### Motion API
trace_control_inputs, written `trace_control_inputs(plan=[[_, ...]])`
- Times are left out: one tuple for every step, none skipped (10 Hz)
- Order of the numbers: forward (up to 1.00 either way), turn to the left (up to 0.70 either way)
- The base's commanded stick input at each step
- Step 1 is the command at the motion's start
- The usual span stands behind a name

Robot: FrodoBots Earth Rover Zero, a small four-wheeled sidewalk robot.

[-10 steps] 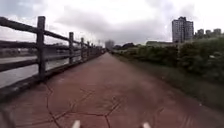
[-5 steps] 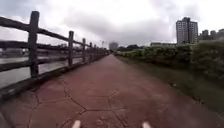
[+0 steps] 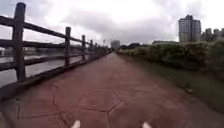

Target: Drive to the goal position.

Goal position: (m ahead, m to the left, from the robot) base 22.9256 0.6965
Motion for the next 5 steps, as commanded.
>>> trace_control_inputs(plan=[[0.85,0.1],[0.85,0.1],[0.85,0.1],[0.85,0.1],[0.85,0.1]])
